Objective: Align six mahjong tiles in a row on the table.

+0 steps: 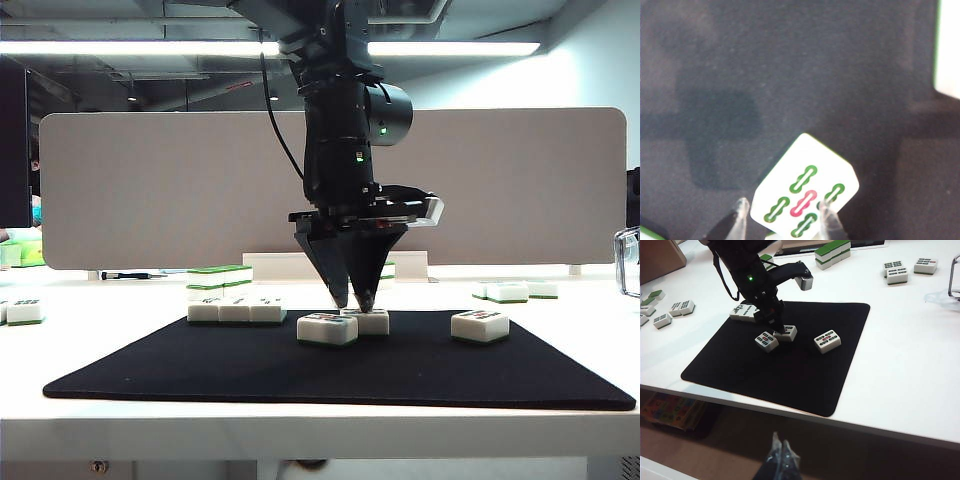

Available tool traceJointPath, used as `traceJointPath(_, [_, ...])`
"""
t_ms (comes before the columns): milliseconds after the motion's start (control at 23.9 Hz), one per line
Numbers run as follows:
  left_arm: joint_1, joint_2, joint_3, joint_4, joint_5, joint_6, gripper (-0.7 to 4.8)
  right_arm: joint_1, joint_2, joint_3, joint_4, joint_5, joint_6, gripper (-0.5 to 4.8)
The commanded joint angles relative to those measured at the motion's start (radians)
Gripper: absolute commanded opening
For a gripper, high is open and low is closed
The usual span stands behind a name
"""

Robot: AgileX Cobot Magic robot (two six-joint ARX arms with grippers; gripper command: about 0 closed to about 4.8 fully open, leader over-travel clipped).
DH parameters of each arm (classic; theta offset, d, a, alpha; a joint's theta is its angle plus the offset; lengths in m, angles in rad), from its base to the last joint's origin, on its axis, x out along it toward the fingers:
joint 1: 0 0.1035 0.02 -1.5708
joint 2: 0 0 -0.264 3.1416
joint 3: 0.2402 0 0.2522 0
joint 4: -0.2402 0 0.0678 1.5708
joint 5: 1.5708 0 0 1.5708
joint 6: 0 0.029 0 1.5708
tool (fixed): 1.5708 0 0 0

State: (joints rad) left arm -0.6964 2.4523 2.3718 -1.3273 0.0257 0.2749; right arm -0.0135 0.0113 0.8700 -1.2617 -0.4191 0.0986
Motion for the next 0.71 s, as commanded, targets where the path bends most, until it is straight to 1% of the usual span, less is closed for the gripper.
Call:
traceJointPath(42, [-0.002, -0.002, -0.002, 0.015, 0.004, 0.046, 1.88, 0.000, -0.011, 0.003, 0.016, 0.002, -0.002, -0.01])
traceJointPath(125, [-0.009, -0.002, -0.002, 0.000, 0.005, 0.048, 1.88, 0.000, -0.011, 0.003, 0.016, 0.002, -0.002, -0.01])
traceJointPath(167, [-0.010, -0.002, 0.000, -0.004, 0.023, 0.048, 1.90, 0.000, -0.011, 0.003, 0.016, 0.002, -0.002, -0.01])
traceJointPath(209, [-0.014, -0.002, 0.000, -0.003, 0.056, 0.055, 2.23, 0.000, -0.011, 0.003, 0.016, 0.002, -0.002, -0.01])
traceJointPath(251, [-0.016, -0.002, 0.000, -0.002, 0.069, 0.078, 2.60, 0.000, -0.011, 0.003, 0.016, 0.002, -0.002, -0.01])
traceJointPath(292, [-0.020, -0.002, 0.000, -0.001, 0.068, 0.095, 2.60, 0.000, -0.011, 0.003, 0.016, 0.002, -0.002, -0.01])
traceJointPath(418, [-0.020, -0.002, 0.000, 0.023, 0.057, 0.096, 2.60, 0.000, -0.011, 0.003, 0.016, 0.002, -0.002, -0.01])
traceJointPath(710, [-0.021, 0.023, 0.000, 0.008, 0.057, 0.095, 2.60, 0.000, -0.011, 0.003, 0.015, 0.002, -0.002, -0.01])
